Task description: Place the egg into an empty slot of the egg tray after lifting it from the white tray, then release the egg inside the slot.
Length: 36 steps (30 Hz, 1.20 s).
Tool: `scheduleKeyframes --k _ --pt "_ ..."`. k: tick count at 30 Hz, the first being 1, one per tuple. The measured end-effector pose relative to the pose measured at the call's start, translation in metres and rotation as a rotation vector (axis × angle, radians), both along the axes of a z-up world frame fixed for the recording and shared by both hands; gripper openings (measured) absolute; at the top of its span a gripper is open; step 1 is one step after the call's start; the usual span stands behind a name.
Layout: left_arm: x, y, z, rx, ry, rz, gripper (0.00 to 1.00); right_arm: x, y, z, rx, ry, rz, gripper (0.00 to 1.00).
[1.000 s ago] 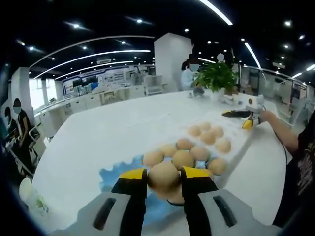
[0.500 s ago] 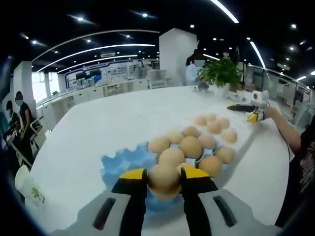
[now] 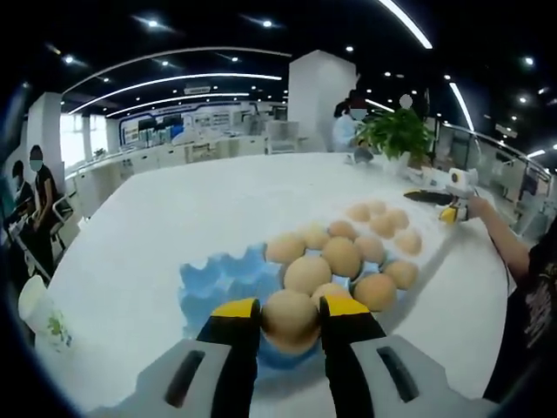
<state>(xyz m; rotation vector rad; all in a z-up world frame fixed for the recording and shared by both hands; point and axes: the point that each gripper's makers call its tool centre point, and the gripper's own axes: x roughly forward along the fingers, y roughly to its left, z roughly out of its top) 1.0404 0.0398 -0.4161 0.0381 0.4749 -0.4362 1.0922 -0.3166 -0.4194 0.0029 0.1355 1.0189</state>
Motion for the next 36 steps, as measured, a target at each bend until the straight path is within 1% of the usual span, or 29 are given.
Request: scheduleKeyframes --k 2,3,4,5,13,19,22,27,36 --pt "-0.001 0.002 -0.003 0.000 0.013 0.003 0.26 0.000 0.000 0.000 0.001 0.000 0.000 0.96" --pt "-0.002 0.001 -0.003 -0.015 0.014 0.001 0.24 0.000 0.000 0.000 0.002 0.000 -0.001 0.96" --pt "-0.001 0.002 -0.001 -0.018 0.003 0.009 0.23 0.000 0.000 0.000 0.003 -0.001 -0.002 0.96" --pt "-0.002 -0.001 0.000 -0.031 0.005 0.000 0.22 0.000 0.000 0.000 0.004 -0.001 -0.002 0.96" --pt "-0.001 0.000 0.000 -0.029 0.008 0.005 0.23 0.000 -0.001 0.001 0.007 -0.002 -0.004 0.96" --pt "0.000 -0.002 0.007 -0.038 -0.010 0.004 0.24 0.000 -0.001 0.001 0.008 -0.002 -0.004 0.96" --pt "0.000 -0.006 0.014 -0.038 -0.027 -0.008 0.25 0.000 -0.001 0.001 0.007 -0.002 -0.004 0.96" --pt "0.001 -0.019 0.024 -0.029 -0.054 -0.040 0.29 0.000 0.000 0.001 0.008 -0.002 -0.003 0.96" --pt "0.003 -0.039 0.037 -0.012 -0.080 -0.086 0.34 0.000 0.000 0.001 0.007 -0.002 -0.003 0.96"
